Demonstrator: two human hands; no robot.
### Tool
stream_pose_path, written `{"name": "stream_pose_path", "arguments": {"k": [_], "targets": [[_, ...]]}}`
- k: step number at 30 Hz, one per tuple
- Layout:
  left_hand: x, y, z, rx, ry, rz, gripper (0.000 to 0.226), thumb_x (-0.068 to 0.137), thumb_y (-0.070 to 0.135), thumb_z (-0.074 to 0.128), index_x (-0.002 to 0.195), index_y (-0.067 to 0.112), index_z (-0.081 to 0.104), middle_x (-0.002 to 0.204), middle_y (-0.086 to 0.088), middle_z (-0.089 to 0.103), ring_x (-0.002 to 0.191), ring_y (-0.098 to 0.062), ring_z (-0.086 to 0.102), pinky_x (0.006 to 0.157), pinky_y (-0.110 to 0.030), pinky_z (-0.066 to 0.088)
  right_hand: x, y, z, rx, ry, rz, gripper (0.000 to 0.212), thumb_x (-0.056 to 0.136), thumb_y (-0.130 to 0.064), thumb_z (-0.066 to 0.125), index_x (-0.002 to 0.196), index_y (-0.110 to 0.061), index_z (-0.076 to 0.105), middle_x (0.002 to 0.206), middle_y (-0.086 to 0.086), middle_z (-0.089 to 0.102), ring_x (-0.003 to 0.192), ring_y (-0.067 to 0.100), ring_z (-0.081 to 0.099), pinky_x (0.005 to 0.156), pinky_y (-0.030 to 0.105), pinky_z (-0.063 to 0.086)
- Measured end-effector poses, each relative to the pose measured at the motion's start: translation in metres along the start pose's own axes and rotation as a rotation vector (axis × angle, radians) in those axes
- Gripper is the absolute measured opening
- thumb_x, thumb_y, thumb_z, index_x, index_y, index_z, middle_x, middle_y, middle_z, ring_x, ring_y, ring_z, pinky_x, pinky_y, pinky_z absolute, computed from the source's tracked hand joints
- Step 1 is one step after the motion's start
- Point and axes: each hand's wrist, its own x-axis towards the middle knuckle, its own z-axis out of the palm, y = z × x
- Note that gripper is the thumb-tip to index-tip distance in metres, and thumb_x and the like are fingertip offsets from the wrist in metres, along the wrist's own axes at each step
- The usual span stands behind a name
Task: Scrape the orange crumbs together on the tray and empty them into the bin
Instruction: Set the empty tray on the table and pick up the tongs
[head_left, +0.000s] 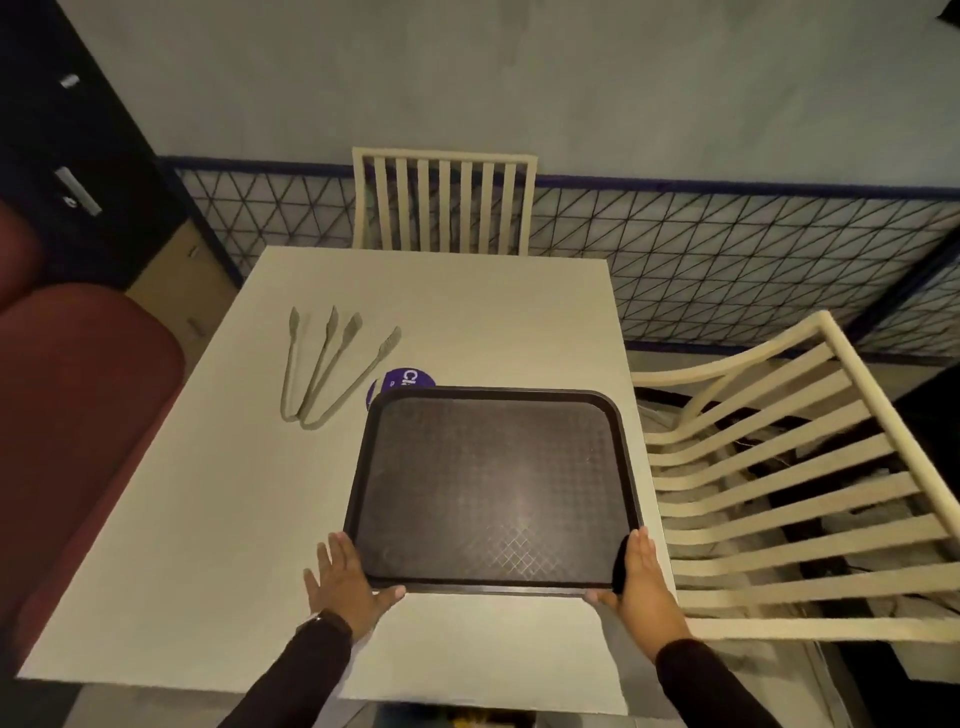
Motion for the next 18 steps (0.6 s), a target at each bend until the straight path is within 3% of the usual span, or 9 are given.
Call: {"name": "stream_pose_path", "arguments": {"k": [4,8,11,14,18], "targets": [[0.048,0.028,-0.029,0.049,-0.010,0.038,0.107,0.082,0.065,0.044,0.142,0.000,-0.015,0.156,-0.015,-0.011,0.144,-0.032,-0.006,0.116,-0.045,0.006,0.046,-0.023,-0.015,0.011,-0.023,0.084,0.108,0.075,-0.029,0.076,0.147,-0.005,-0.002,0.157,0.009,-0.002,0.145,0.023,0.000,0.118,0.036,0.005],[0.099,0.051,-0.051,-0.095,0.029,0.053,0.105,0.079,0.063,0.051,0.144,0.005,-0.008,0.157,-0.012,0.002,0.144,-0.028,0.010,0.118,-0.043,0.010,0.102,-0.034,-0.031,0.039,-0.046,0.125,0.109,0.062,-0.029,0.083,0.142,-0.015,0.011,0.150,0.010,0.022,0.137,0.026,0.025,0.115,0.045,0.024],[0.136,0.068,-0.069,-0.178,0.031,0.057,0.104,0.076,0.058,0.058,0.143,0.008,-0.003,0.154,-0.010,0.014,0.140,-0.027,0.023,0.118,-0.043,0.016,0.153,-0.031,-0.036,0.013,-0.068,0.150,0.107,0.058,-0.031,0.083,0.141,-0.014,0.016,0.149,0.011,0.024,0.136,0.026,0.027,0.114,0.045,0.027],[0.172,0.087,-0.089,-0.192,0.044,0.053,0.104,0.074,0.055,0.063,0.142,0.006,0.001,0.151,-0.010,0.021,0.137,-0.027,0.029,0.116,-0.042,0.022,0.185,-0.064,-0.053,0.004,-0.064,0.115,0.110,0.063,-0.033,0.080,0.145,-0.012,0.011,0.154,0.006,0.010,0.141,0.027,0.018,0.116,0.042,0.023],[0.206,0.106,-0.114,-0.256,0.092,0.062,0.101,0.069,0.049,0.069,0.140,0.006,0.012,0.142,-0.011,0.034,0.130,-0.027,0.038,0.111,-0.040,0.032,0.228,-0.092,-0.069,-0.011,-0.025,0.123,0.102,0.055,-0.027,0.084,0.137,-0.013,0.025,0.141,0.010,0.029,0.130,0.026,0.034,0.111,0.043,0.032]]}}
